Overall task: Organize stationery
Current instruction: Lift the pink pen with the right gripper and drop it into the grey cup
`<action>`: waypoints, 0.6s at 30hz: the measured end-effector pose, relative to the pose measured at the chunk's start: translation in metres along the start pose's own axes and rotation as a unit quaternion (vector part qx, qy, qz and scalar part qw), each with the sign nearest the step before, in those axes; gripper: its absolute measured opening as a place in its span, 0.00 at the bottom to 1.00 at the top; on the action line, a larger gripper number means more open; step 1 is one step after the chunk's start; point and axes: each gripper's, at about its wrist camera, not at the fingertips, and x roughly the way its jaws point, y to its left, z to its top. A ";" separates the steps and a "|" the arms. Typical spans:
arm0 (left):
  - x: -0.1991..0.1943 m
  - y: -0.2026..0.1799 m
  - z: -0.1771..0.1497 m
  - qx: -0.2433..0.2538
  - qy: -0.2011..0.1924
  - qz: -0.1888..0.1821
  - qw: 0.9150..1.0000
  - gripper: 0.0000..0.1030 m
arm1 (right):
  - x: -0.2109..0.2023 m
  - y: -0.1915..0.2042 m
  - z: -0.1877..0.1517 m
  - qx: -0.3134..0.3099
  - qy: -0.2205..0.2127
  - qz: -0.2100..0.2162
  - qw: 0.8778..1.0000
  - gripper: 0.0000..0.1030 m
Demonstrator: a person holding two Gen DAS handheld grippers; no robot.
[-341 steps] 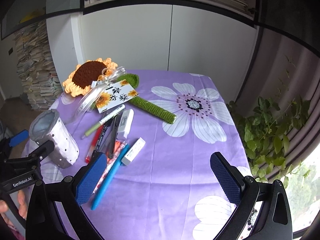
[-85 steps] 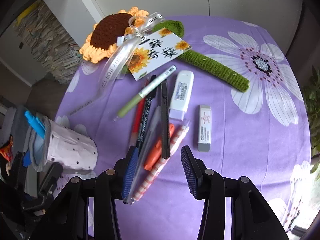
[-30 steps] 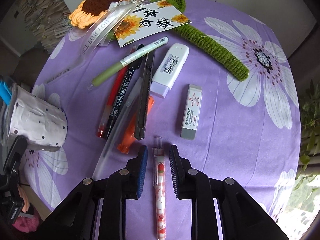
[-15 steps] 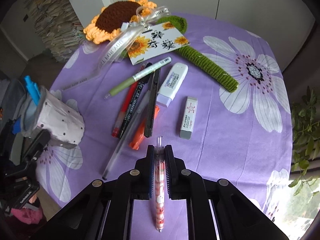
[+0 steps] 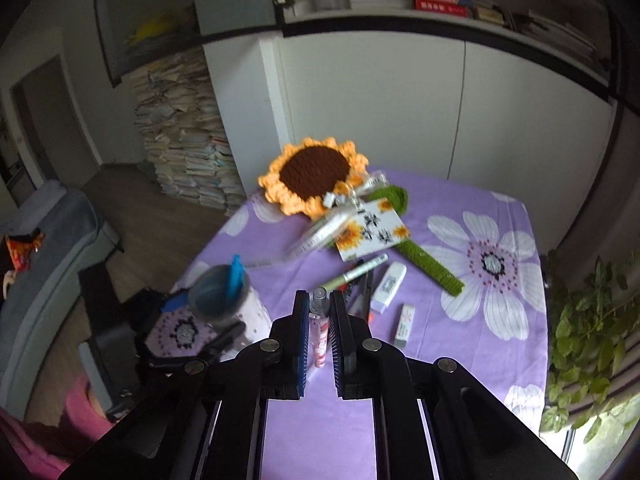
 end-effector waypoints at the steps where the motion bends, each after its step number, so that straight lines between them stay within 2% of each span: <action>1: 0.000 0.000 0.000 0.001 0.000 0.000 1.000 0.65 | -0.009 0.005 0.006 -0.006 -0.017 0.008 1.000 0.11; 4: 0.000 0.000 0.000 0.001 0.000 0.000 1.000 0.65 | -0.025 0.020 0.024 -0.017 -0.053 0.038 0.998 0.11; 7: 0.001 0.000 0.000 0.001 0.000 0.000 1.000 0.65 | -0.024 0.034 0.037 -0.027 -0.066 0.066 0.995 0.11; 12: 0.000 -0.002 -0.001 0.004 0.001 0.000 1.000 0.65 | 0.013 0.051 0.040 -0.037 -0.032 0.094 0.994 0.11; 18: 0.000 -0.003 -0.001 0.008 -0.001 0.001 1.000 0.65 | 0.054 0.052 0.026 -0.037 0.015 0.078 0.996 0.11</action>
